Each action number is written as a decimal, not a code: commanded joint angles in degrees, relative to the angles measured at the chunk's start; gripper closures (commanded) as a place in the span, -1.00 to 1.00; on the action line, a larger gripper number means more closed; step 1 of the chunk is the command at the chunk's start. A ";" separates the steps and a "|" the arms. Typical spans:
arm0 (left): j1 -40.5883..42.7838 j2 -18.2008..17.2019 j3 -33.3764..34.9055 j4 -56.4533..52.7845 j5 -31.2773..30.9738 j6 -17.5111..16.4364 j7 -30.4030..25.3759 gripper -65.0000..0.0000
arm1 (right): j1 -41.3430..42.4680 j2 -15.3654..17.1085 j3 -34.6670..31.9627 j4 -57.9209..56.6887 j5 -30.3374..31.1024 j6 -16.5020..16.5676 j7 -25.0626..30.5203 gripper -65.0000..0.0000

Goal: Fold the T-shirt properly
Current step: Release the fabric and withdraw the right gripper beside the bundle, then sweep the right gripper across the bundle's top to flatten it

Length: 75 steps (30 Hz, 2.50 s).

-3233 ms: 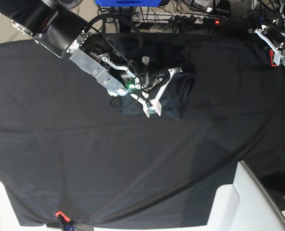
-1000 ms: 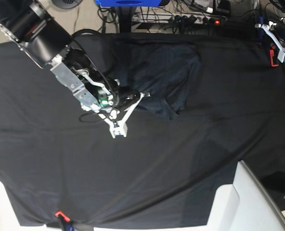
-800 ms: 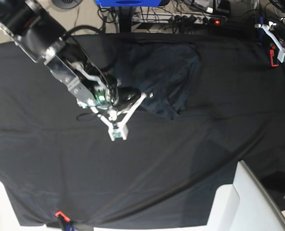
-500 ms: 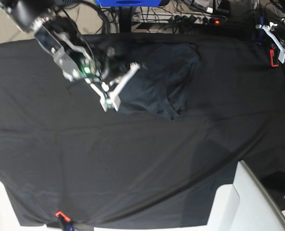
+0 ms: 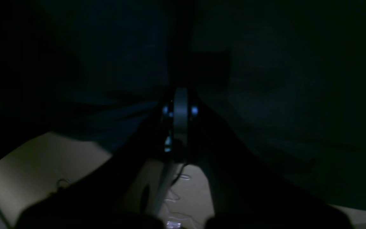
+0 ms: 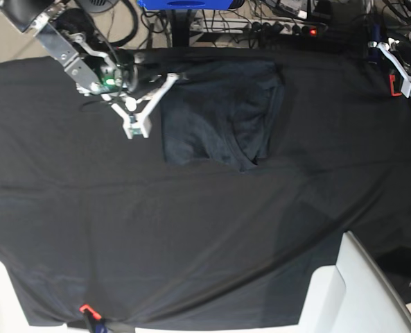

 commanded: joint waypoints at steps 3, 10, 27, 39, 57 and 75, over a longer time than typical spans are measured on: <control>0.20 -1.28 -0.42 0.78 -0.32 0.12 -0.63 1.00 | 0.15 0.02 0.24 2.61 0.26 0.04 0.41 1.00; 0.20 -1.28 -0.42 0.78 -0.32 0.12 -0.63 1.00 | -1.96 -0.33 -0.37 10.52 0.26 -4.79 0.14 1.00; 0.20 -1.19 -0.42 0.78 -0.32 0.12 -0.63 1.00 | -2.04 -2.44 -4.68 4.72 0.17 -5.41 -0.91 1.00; 0.11 -1.36 -0.42 0.78 -0.32 0.12 -0.63 1.00 | -4.86 -0.77 -4.42 9.99 0.17 -5.76 -1.27 1.00; 0.11 -1.54 -0.77 0.78 -0.32 0.12 -0.63 1.00 | 19.93 -10.88 -27.54 1.29 0.17 3.21 -9.44 1.00; 0.11 -1.10 -0.50 0.78 -0.32 0.12 -0.63 1.00 | 26.97 -22.40 -33.87 -19.37 0.17 7.69 -2.58 1.00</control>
